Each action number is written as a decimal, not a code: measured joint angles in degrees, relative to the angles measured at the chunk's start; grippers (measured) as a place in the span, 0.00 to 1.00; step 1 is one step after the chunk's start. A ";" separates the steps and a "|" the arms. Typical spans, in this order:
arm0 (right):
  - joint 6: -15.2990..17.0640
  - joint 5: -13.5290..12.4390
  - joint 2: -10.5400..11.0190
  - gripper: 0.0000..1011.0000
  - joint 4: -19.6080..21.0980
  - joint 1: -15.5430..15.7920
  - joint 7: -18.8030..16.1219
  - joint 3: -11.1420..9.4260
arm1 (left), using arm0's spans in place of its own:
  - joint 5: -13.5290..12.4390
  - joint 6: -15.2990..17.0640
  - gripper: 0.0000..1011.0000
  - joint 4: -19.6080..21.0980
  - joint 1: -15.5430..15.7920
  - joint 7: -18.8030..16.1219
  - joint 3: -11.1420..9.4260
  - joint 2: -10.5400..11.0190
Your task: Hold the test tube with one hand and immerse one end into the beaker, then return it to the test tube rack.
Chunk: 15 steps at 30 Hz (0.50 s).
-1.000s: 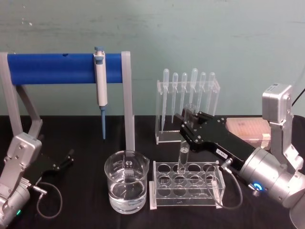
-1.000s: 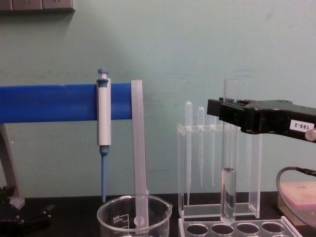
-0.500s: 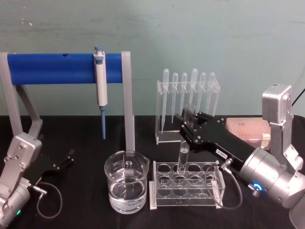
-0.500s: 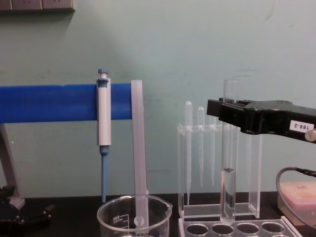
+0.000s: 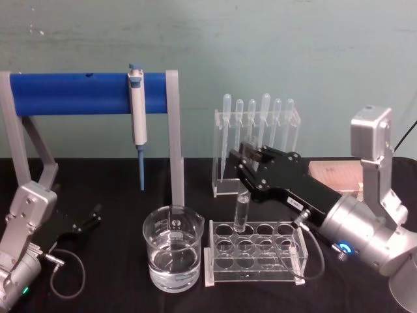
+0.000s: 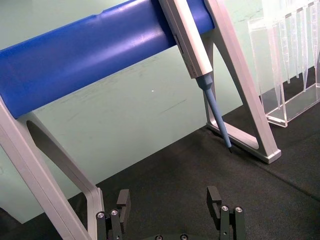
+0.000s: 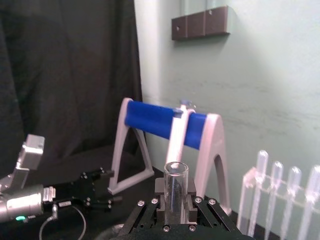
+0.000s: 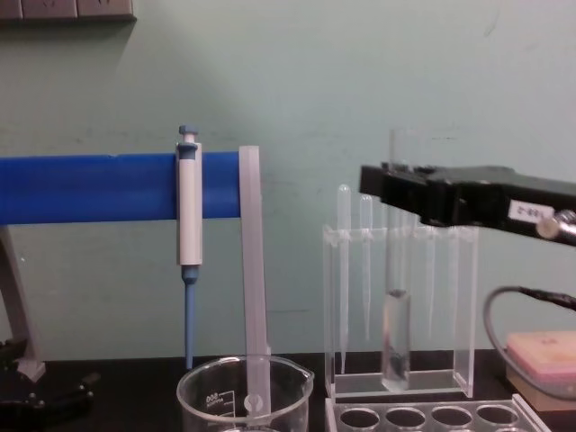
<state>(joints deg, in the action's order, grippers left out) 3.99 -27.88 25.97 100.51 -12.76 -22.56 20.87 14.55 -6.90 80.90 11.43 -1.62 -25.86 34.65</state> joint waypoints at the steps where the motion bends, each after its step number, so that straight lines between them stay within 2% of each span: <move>1: 0.16 0.09 -0.23 0.22 0.08 -0.60 -0.11 0.37 | 0.00 0.00 0.99 0.00 0.00 0.00 0.00 0.00; 9: 1.02 0.92 -1.49 0.22 0.31 -3.64 -0.88 2.60 | 0.00 0.00 0.99 0.00 0.00 0.00 0.00 0.00; 15: 1.13 1.38 -3.08 0.22 -0.98 -6.37 -1.68 4.59 | 0.00 0.00 0.99 0.00 0.00 0.00 0.00 0.00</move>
<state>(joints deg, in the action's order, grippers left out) 5.11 -26.50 22.89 99.53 -19.13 -24.24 25.46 14.55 -6.91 80.90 11.44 -1.62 -25.86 34.65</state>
